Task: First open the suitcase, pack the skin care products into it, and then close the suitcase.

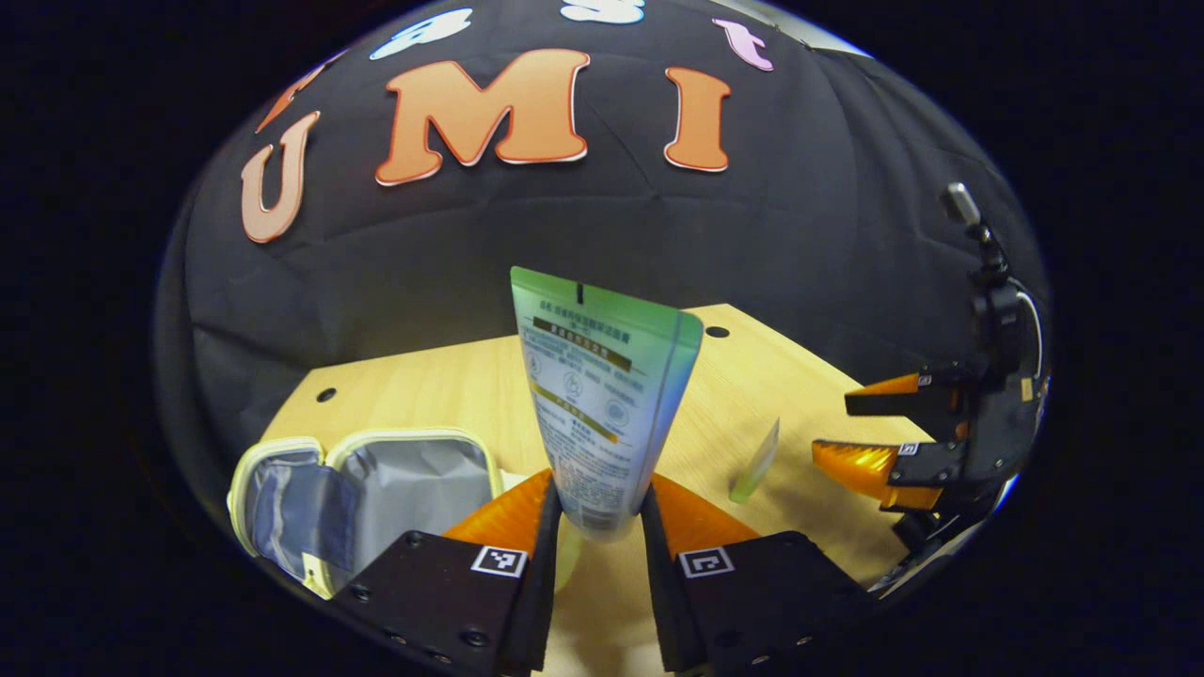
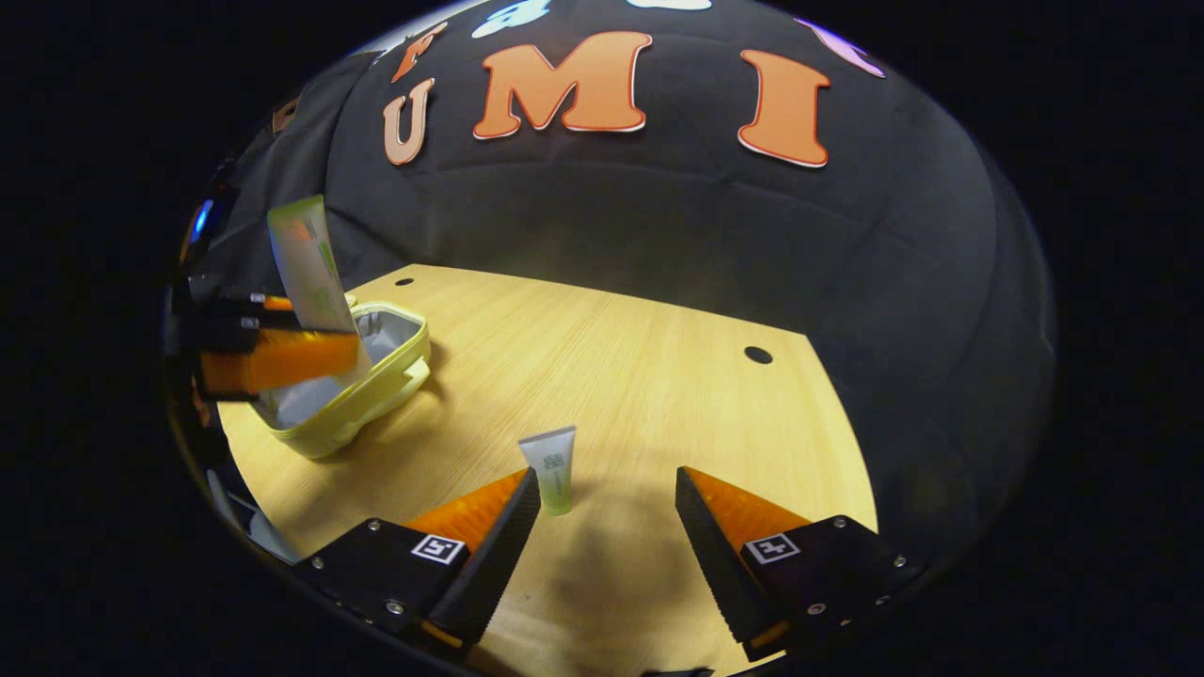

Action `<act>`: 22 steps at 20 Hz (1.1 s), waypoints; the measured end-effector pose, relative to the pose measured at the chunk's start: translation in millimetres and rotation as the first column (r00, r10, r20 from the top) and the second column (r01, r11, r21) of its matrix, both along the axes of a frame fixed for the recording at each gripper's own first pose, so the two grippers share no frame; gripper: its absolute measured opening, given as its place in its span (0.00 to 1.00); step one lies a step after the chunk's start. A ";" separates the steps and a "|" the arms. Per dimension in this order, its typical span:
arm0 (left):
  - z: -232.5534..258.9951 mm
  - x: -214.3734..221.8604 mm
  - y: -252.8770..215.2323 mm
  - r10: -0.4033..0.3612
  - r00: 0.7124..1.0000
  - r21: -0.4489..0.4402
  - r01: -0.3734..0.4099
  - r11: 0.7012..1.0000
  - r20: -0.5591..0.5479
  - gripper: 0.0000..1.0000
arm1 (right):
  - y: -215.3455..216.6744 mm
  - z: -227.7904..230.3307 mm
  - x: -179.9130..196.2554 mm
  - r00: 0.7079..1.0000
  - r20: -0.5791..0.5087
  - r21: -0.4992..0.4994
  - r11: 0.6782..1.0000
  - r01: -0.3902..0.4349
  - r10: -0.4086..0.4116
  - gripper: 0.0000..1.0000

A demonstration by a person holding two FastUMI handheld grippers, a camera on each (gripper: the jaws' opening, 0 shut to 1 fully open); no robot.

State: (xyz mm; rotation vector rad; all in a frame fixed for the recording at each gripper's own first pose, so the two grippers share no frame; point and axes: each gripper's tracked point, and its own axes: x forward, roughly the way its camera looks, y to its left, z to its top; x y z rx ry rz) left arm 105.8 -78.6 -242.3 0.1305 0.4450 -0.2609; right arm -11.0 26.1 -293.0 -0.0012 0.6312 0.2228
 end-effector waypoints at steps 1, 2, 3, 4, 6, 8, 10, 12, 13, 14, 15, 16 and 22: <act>7.5 -0.8 8.5 0.014 1.000 0.007 -0.014 1.000 0.008 0.44 | 5.5 -5.7 1.0 1.000 -0.009 0.005 1.000 -0.010 0.010 0.93; 12.6 -4.0 17.8 0.031 0.999 0.013 -0.031 0.999 0.020 0.44 | 10.7 -11.4 2.0 0.999 -0.022 0.013 1.000 -0.022 0.023 0.92; 19.0 -5.7 27.9 0.048 0.998 0.019 -0.049 0.999 0.026 0.44 | 14.0 -18.6 3.3 0.999 -0.033 0.011 0.999 -0.030 0.030 0.91; 23.0 -8.2 37.0 0.063 0.998 0.024 -0.063 0.998 0.031 0.44 | 17.9 -25.6 6.3 0.998 -0.047 0.011 0.999 -0.039 0.040 0.89; 26.5 -12.8 55.1 0.090 0.995 0.036 -0.091 0.995 0.033 0.44 | 23.1 -37.5 10.8 0.996 -0.070 0.009 0.999 -0.045 0.045 0.86; 25.0 -18.2 74.2 0.115 0.993 0.051 -0.116 0.992 0.023 0.44 | 28.1 -50.1 16.5 0.994 -0.102 0.010 0.999 -0.042 0.042 0.80; 20.7 -24.7 90.8 0.138 0.990 0.061 -0.139 0.988 0.007 0.44 | 35.6 -58.3 19.2 0.991 -0.121 0.025 0.999 -0.046 0.049 0.69; 16.2 -30.4 106.7 0.160 0.987 0.069 -0.159 0.985 -0.010 0.44 | 41.4 -64.3 23.7 0.989 -0.136 0.030 0.998 -0.051 0.055 0.60; 15.8 -33.4 111.9 0.172 0.985 0.073 -0.170 0.983 -0.014 0.44 | 43.9 -67.3 25.0 0.988 -0.144 0.029 0.998 -0.048 0.052 0.54; 14.6 -35.1 117.9 0.180 0.983 0.076 -0.177 0.981 -0.023 0.44 | 43.7 -68.5 27.9 0.989 -0.144 0.025 0.999 -0.037 0.041 0.52; 12.7 -35.6 124.3 0.188 0.982 0.078 -0.186 0.979 -0.027 0.44 | 42.6 -68.3 28.4 0.988 -0.150 0.027 0.999 -0.022 0.026 0.47; 9.9 -37.6 130.3 0.193 0.980 0.081 -0.190 0.979 -0.036 0.44 | 45.5 -67.6 29.0 0.987 -0.158 0.039 0.999 -0.015 0.022 0.37; -4.7 -36.9 165.5 0.219 0.973 0.079 -0.214 0.974 -0.072 0.44 | 66.0 -32.9 20.6 0.990 -0.134 0.064 0.998 -0.022 0.030 0.36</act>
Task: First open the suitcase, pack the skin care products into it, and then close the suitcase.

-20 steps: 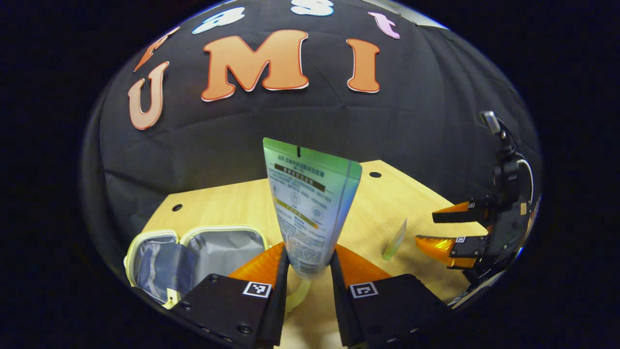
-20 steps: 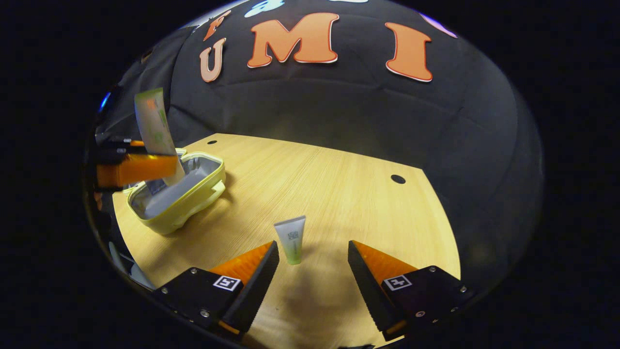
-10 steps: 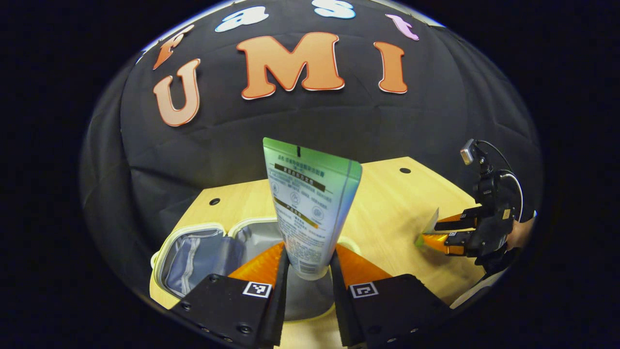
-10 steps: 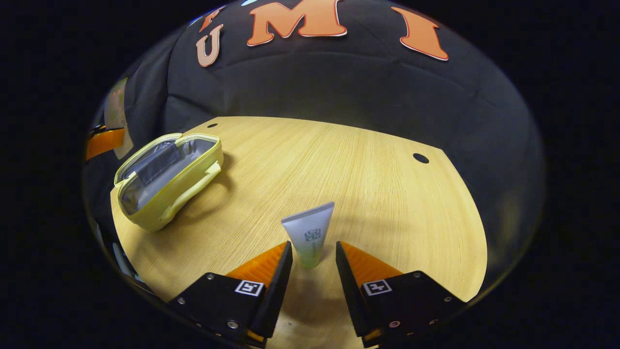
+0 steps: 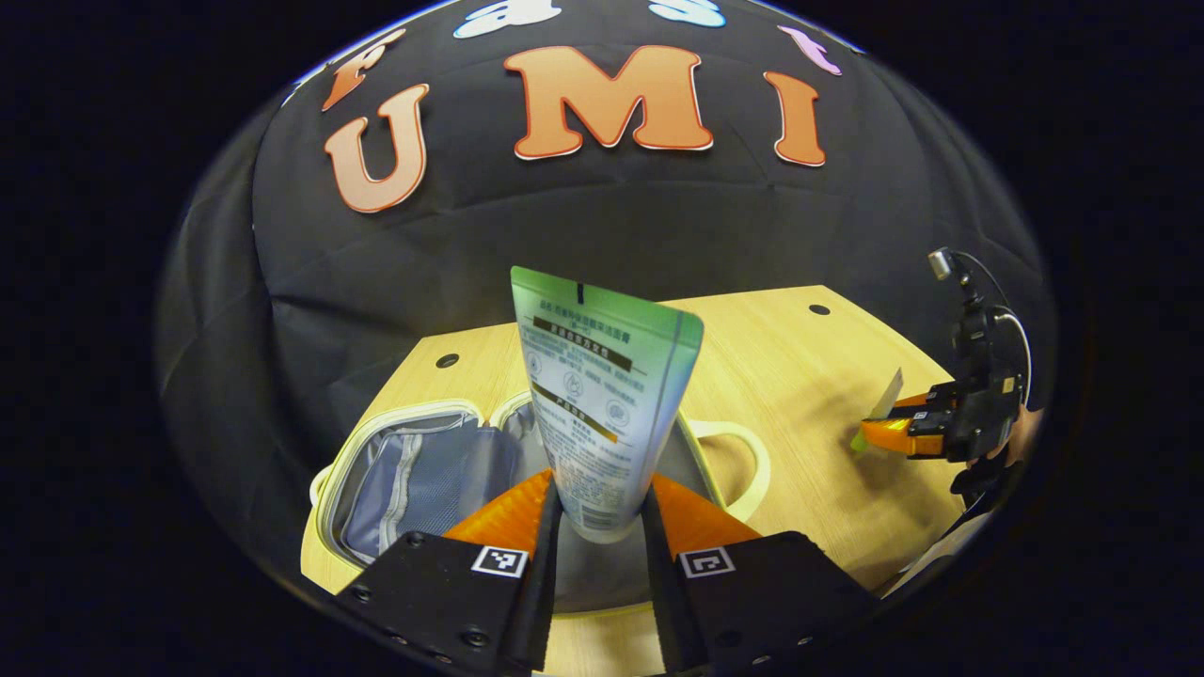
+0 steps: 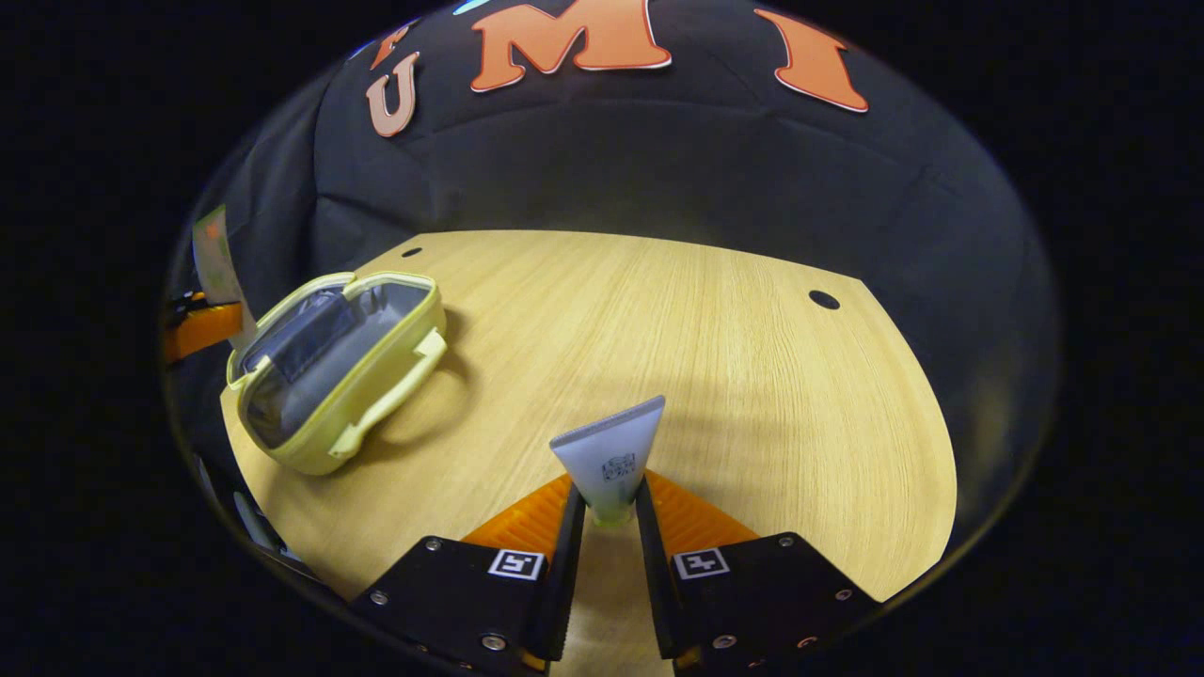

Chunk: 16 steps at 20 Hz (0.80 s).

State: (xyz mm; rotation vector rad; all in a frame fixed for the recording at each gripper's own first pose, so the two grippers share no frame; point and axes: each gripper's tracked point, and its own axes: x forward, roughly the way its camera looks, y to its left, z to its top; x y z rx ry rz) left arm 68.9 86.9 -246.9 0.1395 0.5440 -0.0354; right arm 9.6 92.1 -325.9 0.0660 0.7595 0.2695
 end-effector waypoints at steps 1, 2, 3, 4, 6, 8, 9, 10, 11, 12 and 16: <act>-1.5 1.2 7.0 0.009 1.000 -0.004 -0.009 1.000 -0.005 0.44 | 5.9 9.5 1.1 1.000 0.024 0.001 1.000 -0.003 0.003 0.36; -3.4 0.4 14.1 0.016 1.000 -0.007 -0.016 1.000 -0.006 0.44 | 11.6 16.9 3.5 0.999 0.044 0.000 1.000 -0.006 0.006 0.36; -5.5 0.6 21.8 0.021 1.000 -0.009 -0.021 1.000 -0.012 0.43 | 16.7 23.0 4.2 0.998 0.056 -0.004 1.000 -0.007 0.008 0.36; -9.1 -0.2 28.7 0.025 1.000 -0.009 -0.025 1.000 -0.018 0.44 | 22.1 30.6 3.7 0.998 0.069 -0.003 1.000 -0.010 0.010 0.36; -16.4 -1.1 43.3 0.026 0.999 -0.004 -0.026 1.000 -0.038 0.43 | 32.9 45.7 4.7 0.996 0.090 0.000 1.000 -0.012 0.012 0.36; -38.2 -4.0 54.5 0.018 0.993 -0.010 -0.019 1.000 -0.121 0.44 | 45.2 59.1 5.4 0.993 0.118 0.003 1.000 -0.013 0.013 0.36; -47.8 -3.0 56.0 0.009 0.989 -0.029 -0.014 0.999 -0.150 0.43 | 50.6 64.2 5.0 0.991 0.131 0.005 1.000 -0.010 0.010 0.36; -58.2 -4.2 54.5 -0.008 0.982 -0.038 0.000 0.999 -0.187 0.44 | 55.6 67.6 4.3 0.991 0.133 0.004 1.000 -0.007 0.006 0.36; -63.8 -3.7 55.3 -0.023 0.978 -0.029 0.017 0.999 -0.207 0.44 | 60.8 70.4 1.6 0.991 0.132 0.007 1.000 -0.002 0.002 0.36; -67.1 -6.4 58.0 -0.034 0.972 -0.015 0.032 0.999 -0.233 0.45 | 66.3 74.7 0.7 0.991 0.134 0.013 1.000 0.004 -0.006 0.36; -88.2 -9.4 64.3 -0.076 0.926 -0.002 0.082 0.997 -0.371 0.44 | 92.1 95.2 -0.6 0.988 0.155 0.010 1.000 0.011 -0.013 0.36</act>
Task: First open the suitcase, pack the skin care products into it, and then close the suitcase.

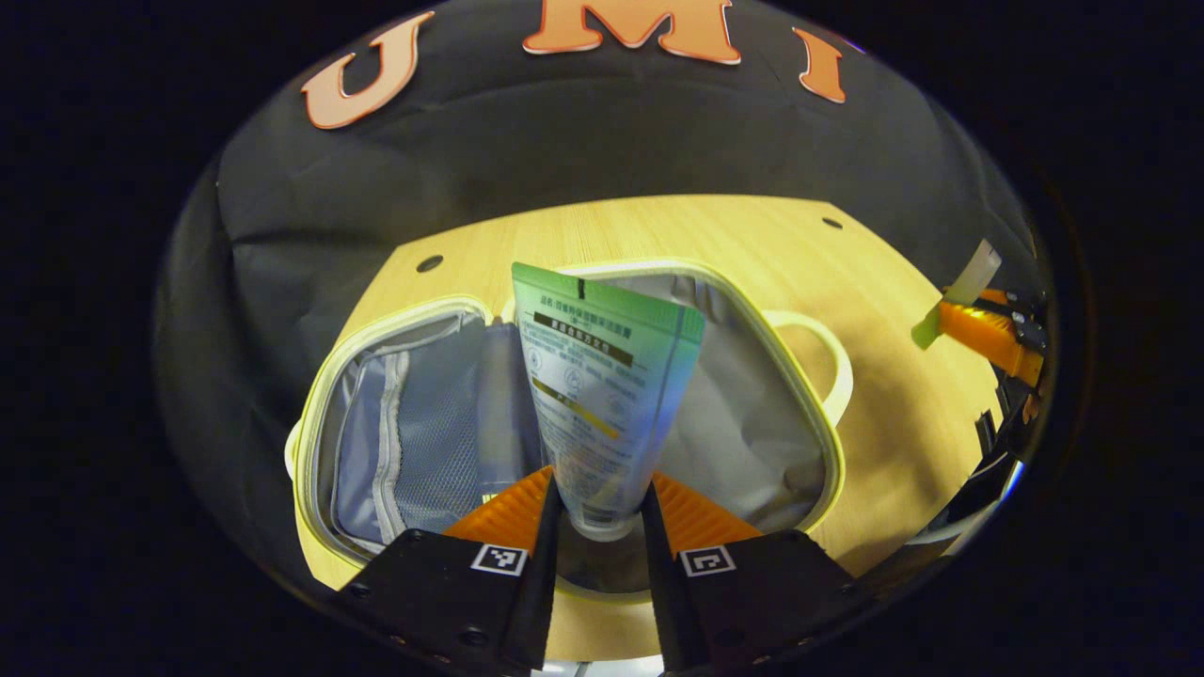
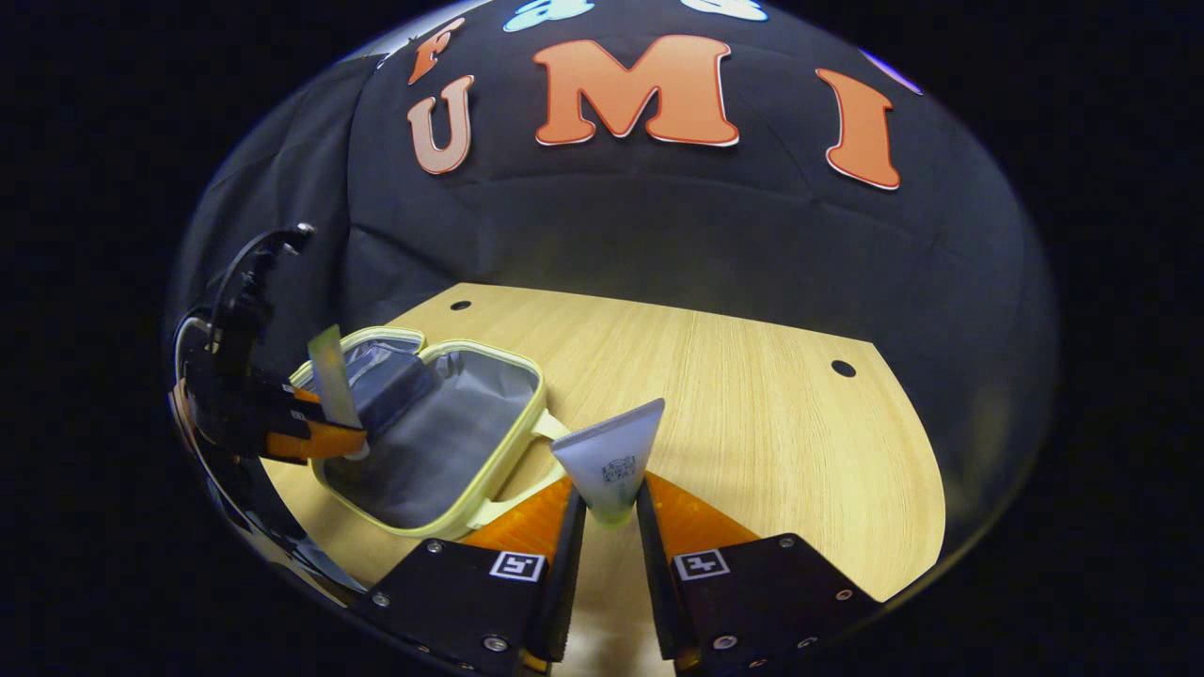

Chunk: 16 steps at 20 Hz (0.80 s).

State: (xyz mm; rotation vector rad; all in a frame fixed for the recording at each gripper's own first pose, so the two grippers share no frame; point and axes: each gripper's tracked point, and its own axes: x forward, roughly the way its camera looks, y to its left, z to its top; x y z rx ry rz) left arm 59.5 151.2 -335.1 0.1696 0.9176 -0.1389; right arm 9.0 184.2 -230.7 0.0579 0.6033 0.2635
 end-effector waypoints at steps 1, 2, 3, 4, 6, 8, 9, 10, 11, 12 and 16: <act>-3.8 2.9 -1.6 -0.021 1.000 -0.010 0.021 1.000 -0.017 0.44 | 8.7 5.3 -0.3 1.000 0.003 0.000 1.000 0.000 0.000 0.36; -8.2 1.3 -1.3 -0.035 0.998 -0.020 0.034 0.999 -0.053 0.45 | 16.4 11.1 -0.3 1.000 0.008 0.005 1.000 0.003 -0.003 0.36; -11.7 1.8 0.0 -0.047 0.996 -0.032 0.044 0.999 -0.078 0.44 | 25.8 16.3 1.2 1.000 0.011 0.012 1.000 0.005 -0.006 0.36; -18.6 3.0 1.8 -0.055 0.992 -0.035 0.052 0.998 -0.111 0.45 | 35.8 19.9 2.1 1.000 0.012 0.020 1.000 0.006 -0.007 0.36; -28.8 6.8 2.3 -0.072 0.985 -0.046 0.066 0.997 -0.156 0.45 | 54.4 19.6 2.8 1.000 -0.005 0.033 0.999 0.010 -0.010 0.36; -36.4 14.8 -4.3 -0.085 0.985 -0.082 0.073 0.994 -0.153 0.45 | 72.0 16.7 5.1 1.000 -0.031 0.039 0.999 0.000 0.001 0.36; -41.3 19.3 -5.2 -0.075 0.986 -0.097 0.061 0.993 -0.148 0.44 | 78.8 14.9 8.5 0.999 -0.041 0.037 0.999 -0.006 0.008 0.36; -44.3 21.2 -8.6 -0.061 0.988 -0.114 0.044 0.993 -0.145 0.44 | 83.2 13.1 11.2 0.999 -0.047 0.033 0.999 -0.010 0.012 0.36; -48.6 24.0 -10.9 -0.041 0.988 -0.125 0.023 0.992 -0.146 0.43 | 87.6 10.5 14.0 0.998 -0.063 0.034 0.999 -0.015 0.017 0.36; -51.0 26.1 -11.5 -0.027 0.989 -0.132 0.007 0.991 -0.147 0.45 | 91.3 8.3 15.0 0.997 -0.077 0.038 0.999 -0.015 0.018 0.36; -54.5 40.8 -17.0 0.035 0.991 -0.186 -0.058 0.981 -0.125 0.46 | 101.6 -0.8 24.9 0.993 -0.120 0.058 0.998 -0.014 0.021 0.36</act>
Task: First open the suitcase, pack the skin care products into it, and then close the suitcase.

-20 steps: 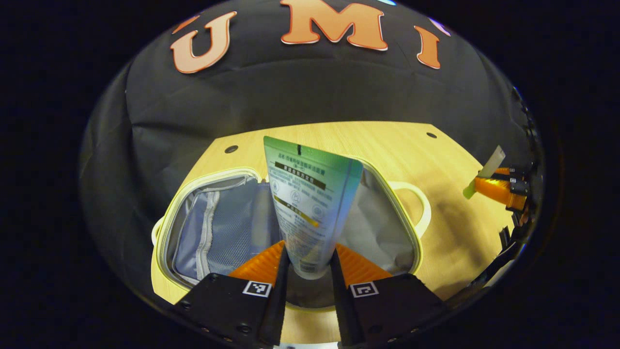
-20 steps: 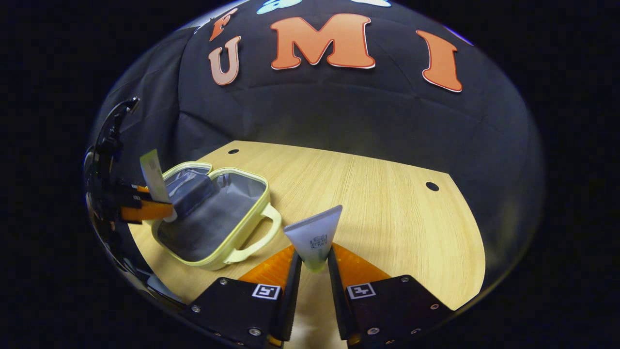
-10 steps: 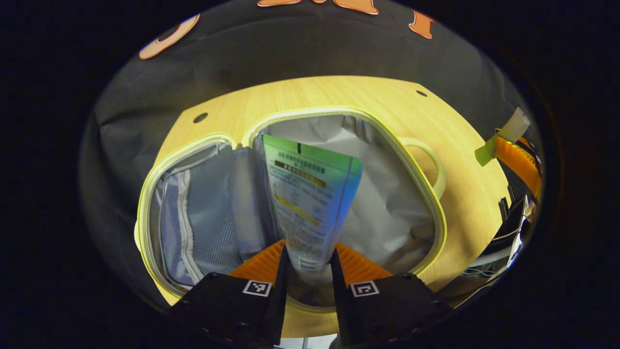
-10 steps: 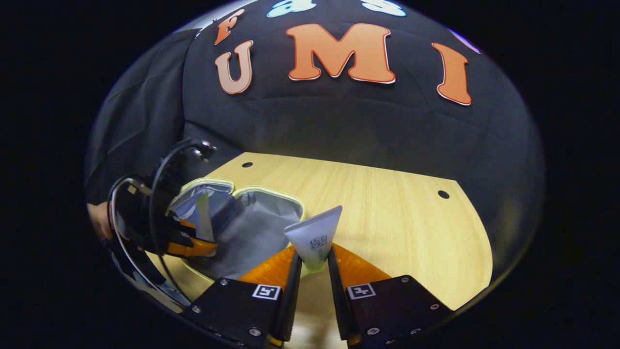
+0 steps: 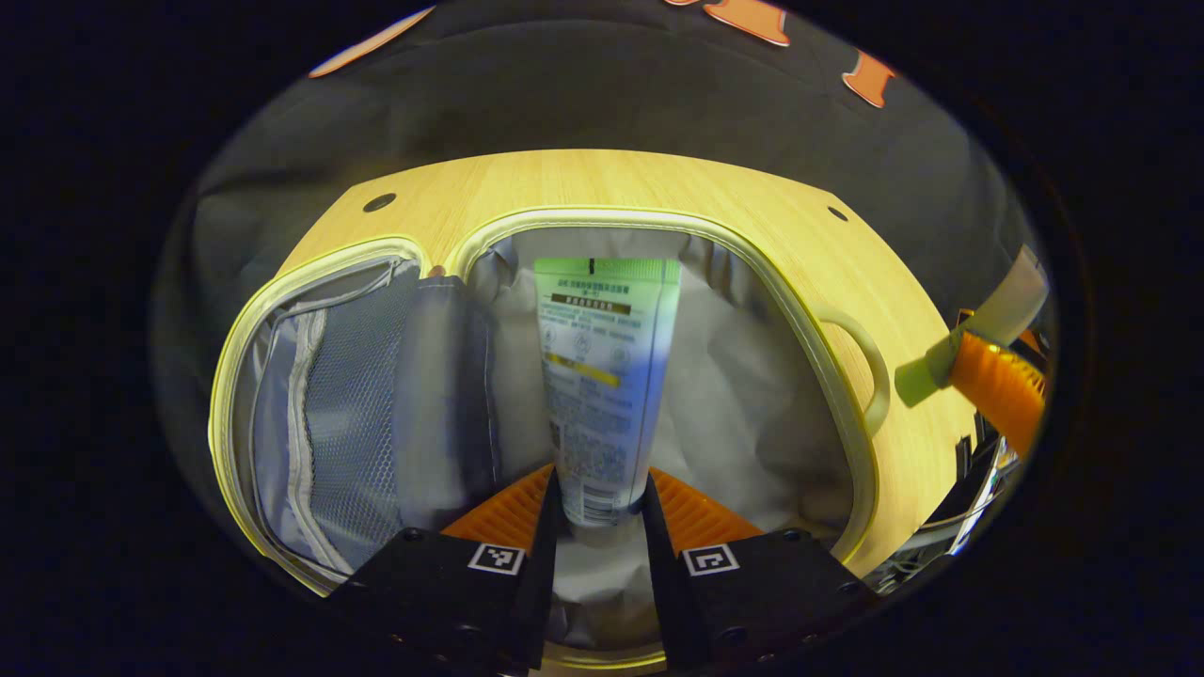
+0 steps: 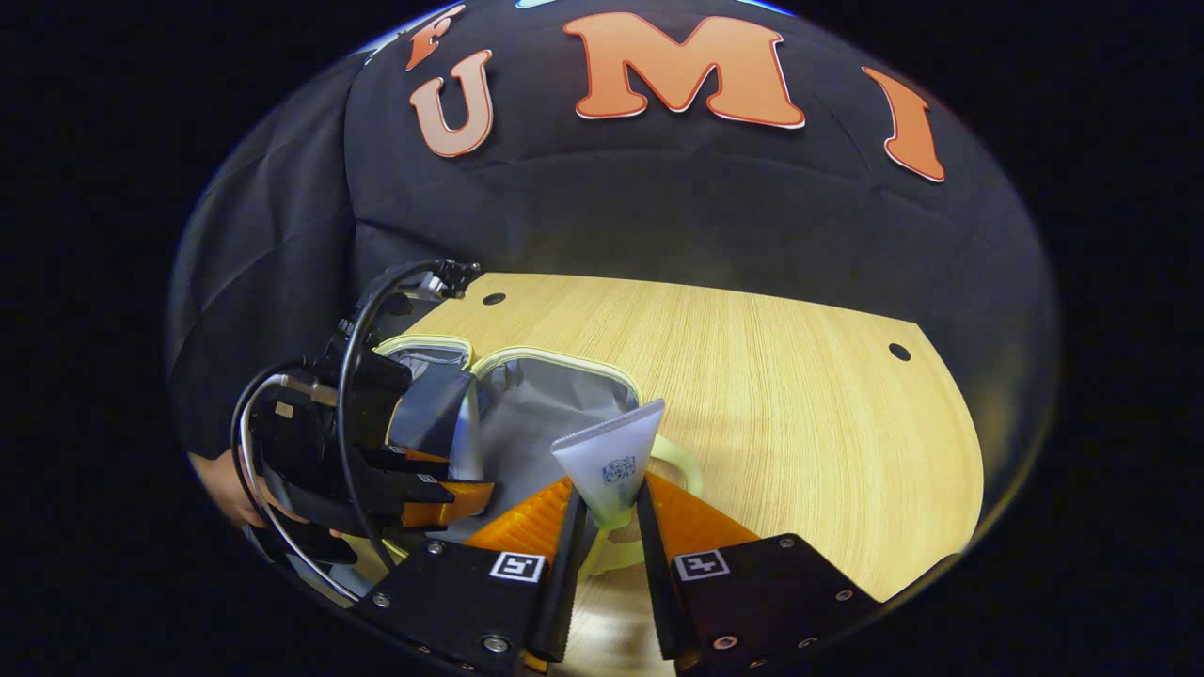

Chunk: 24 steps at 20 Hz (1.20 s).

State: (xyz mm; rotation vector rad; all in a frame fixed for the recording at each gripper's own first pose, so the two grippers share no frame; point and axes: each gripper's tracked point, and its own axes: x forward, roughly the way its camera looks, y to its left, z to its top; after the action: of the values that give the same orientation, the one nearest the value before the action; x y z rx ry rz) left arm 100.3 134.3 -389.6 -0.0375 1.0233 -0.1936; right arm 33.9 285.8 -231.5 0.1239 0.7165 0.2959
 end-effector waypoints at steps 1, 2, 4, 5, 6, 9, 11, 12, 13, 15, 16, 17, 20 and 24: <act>-4.5 -1.3 0.2 0.005 1.000 0.002 -0.005 1.000 -0.024 0.47 | 2.7 -0.9 0.2 1.000 -0.007 0.004 1.000 -0.002 0.002 0.36; -6.6 -0.8 3.2 0.013 0.999 0.024 -0.012 1.000 -0.036 0.48 | 3.9 -2.8 0.8 1.000 -0.014 0.006 1.000 -0.006 0.006 0.36; -9.5 1.7 3.3 0.018 0.999 0.037 -0.016 0.999 -0.037 0.49 | 5.7 -4.2 3.2 1.000 -0.020 0.008 1.000 -0.008 0.008 0.36; -7.9 1.5 2.6 0.022 0.999 0.034 -0.020 0.999 -0.036 0.49 | 6.2 -5.5 3.8 1.000 -0.025 0.011 1.000 -0.010 0.010 0.36; -5.0 0.6 3.2 0.030 0.999 0.022 -0.029 0.999 -0.028 0.49 | 7.2 -6.9 5.4 0.999 -0.029 0.015 1.000 -0.016 0.017 0.36; 11.5 -2.4 -0.9 0.063 0.998 -0.074 -0.062 0.995 0.012 0.55 | 11.7 -9.5 3.9 0.998 -0.044 0.023 0.999 -0.039 0.040 0.36; 26.9 -7.3 1.7 0.084 0.995 -0.108 -0.078 0.991 0.057 0.70 | 12.9 -11.8 1.1 0.997 -0.060 0.033 0.998 -0.051 0.053 0.36; 37.2 -11.8 6.1 0.092 0.992 -0.115 -0.082 0.990 0.082 0.73 | 15.5 -12.4 0.5 0.996 -0.069 0.044 0.997 -0.060 0.063 0.36; 48.2 -14.5 10.8 0.103 0.987 -0.126 -0.088 0.988 0.122 0.75 | 18.0 -14.5 -0.6 0.994 -0.079 0.054 0.996 -0.070 0.074 0.36; 66.8 -17.3 24.8 0.119 0.973 -0.115 -0.097 0.989 0.198 0.87 | 27.8 -19.0 1.4 0.992 -0.088 0.062 0.994 -0.086 0.091 0.36; 75.4 -20.3 34.1 0.124 0.965 -0.095 -0.105 0.990 0.229 0.91 | 33.7 -21.5 3.2 0.991 -0.093 0.060 0.994 -0.094 0.100 0.36; 86.2 -24.5 44.3 0.132 0.957 -0.074 -0.117 0.990 0.258 0.95 | 37.8 -24.7 1.8 0.989 -0.104 0.063 0.993 -0.102 0.108 0.36; 116.4 -37.6 77.6 0.151 0.937 -0.001 -0.158 0.987 0.315 0.96 | 46.3 -40.7 -5.5 0.979 -0.165 0.068 0.992 -0.110 0.120 0.36; 140.4 -44.0 117.7 0.172 0.908 0.095 -0.224 0.970 0.382 0.96 | 55.8 -57.8 -10.9 0.959 -0.260 0.077 0.992 -0.098 0.114 0.38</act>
State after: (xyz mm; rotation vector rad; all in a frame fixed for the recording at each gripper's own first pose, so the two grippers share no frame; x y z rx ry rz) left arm 56.4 252.0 -249.1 0.0196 0.6451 0.0568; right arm 23.0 341.6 -289.3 0.1878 0.9807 0.4098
